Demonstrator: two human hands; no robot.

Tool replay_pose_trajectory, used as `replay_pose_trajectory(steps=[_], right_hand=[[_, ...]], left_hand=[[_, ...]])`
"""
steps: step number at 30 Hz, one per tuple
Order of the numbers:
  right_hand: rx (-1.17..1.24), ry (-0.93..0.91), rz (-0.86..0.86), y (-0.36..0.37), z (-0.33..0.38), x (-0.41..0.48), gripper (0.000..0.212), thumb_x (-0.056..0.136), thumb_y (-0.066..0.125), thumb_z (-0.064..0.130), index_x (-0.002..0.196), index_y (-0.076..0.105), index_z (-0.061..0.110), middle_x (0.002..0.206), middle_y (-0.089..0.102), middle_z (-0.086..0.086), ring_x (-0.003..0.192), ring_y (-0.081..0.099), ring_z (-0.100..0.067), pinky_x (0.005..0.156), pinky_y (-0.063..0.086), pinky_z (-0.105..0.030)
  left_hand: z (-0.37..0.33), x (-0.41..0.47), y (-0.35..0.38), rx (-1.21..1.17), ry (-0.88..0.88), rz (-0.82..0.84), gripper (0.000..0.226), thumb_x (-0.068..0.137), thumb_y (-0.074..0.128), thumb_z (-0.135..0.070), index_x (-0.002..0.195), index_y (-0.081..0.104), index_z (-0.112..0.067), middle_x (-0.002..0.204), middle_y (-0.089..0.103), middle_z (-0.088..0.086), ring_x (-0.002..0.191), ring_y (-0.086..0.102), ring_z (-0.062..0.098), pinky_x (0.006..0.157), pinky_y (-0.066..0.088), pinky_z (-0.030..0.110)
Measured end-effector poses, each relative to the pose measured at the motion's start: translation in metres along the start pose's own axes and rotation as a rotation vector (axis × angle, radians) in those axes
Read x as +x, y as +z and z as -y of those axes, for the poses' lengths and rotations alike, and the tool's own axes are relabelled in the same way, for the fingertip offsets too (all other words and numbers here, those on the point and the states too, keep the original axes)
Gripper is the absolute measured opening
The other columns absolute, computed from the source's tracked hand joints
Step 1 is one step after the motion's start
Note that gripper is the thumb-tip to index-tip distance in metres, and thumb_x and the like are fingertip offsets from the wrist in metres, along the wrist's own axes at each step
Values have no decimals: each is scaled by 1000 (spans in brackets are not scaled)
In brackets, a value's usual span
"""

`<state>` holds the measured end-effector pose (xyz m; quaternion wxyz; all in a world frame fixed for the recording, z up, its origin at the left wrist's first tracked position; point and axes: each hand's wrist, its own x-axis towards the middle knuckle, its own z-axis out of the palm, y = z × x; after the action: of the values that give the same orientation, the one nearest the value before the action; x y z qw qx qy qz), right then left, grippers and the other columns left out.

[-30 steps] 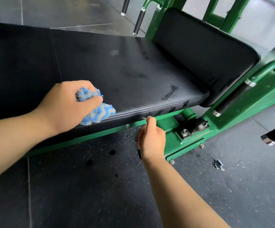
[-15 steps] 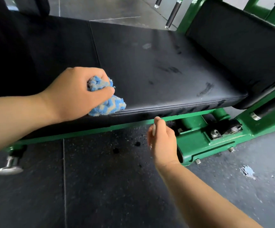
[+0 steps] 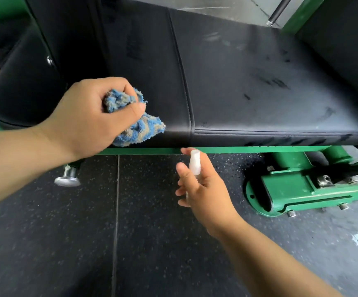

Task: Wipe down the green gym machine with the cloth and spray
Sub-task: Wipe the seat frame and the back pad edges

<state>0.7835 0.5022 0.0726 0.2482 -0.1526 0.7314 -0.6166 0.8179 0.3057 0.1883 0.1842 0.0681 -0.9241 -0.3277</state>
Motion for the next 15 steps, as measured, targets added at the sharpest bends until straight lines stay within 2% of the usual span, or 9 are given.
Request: replay_pose_trajectory(steps=[1, 4, 6, 9, 11, 13, 15], right_hand=[[14, 15, 23, 5, 3, 0, 8, 94, 55, 46, 99, 57, 39, 66, 52, 6, 62, 52, -13, 58, 49, -32], [28, 90, -30, 11, 11, 2, 68, 77, 47, 76, 73, 52, 8, 61, 44, -4, 60, 40, -18, 61, 35, -36], [35, 110, -136, 13, 20, 4, 82, 69, 41, 79, 65, 43, -3, 56, 41, -8, 56, 37, -19, 59, 33, -35], [93, 34, -319, 17, 27, 9, 77, 70, 39, 69, 63, 29, -7, 56, 29, -14, 55, 25, -26, 53, 25, -41], [111, 24, -352, 21, 27, 13, 71, 70, 39, 65, 63, 25, -4, 58, 25, -16, 57, 22, -32, 50, 26, -47], [103, 48, -254, 27, 26, 14, 73, 69, 38, 65, 61, 30, -7, 55, 29, -17, 54, 23, -29, 49, 26, -44], [30, 90, -120, 32, 25, 11, 74, 68, 36, 70, 58, 39, -4, 51, 38, -12, 50, 32, -21, 52, 30, -36]], left_hand=[[1, -3, -1, -6, -4, -4, 24, 89, 64, -25, 71, 58, -11, 67, 60, -6, 59, 57, 1, 52, 38, 6], [2, -9, -3, -21, 19, -33, 23, 87, 61, -27, 72, 59, -11, 70, 61, -7, 61, 58, -1, 54, 38, 4], [4, -13, -7, -21, 35, -43, 21, 87, 58, -27, 73, 61, -11, 69, 62, -12, 62, 58, -3, 54, 37, 4], [9, -16, -12, 12, 63, -60, 21, 88, 58, -25, 74, 61, -9, 67, 61, -20, 62, 57, -8, 54, 36, 2], [13, -17, -16, 21, 70, -88, 20, 87, 58, -25, 74, 61, -9, 68, 61, -21, 63, 57, -8, 56, 37, 2], [17, -18, -20, 27, 75, -118, 20, 87, 58, -24, 74, 61, -9, 72, 62, -18, 64, 57, -8, 56, 37, 2], [21, -19, -23, 32, 87, -139, 19, 88, 59, -23, 75, 61, -9, 80, 62, -12, 65, 57, -7, 57, 37, 2]])
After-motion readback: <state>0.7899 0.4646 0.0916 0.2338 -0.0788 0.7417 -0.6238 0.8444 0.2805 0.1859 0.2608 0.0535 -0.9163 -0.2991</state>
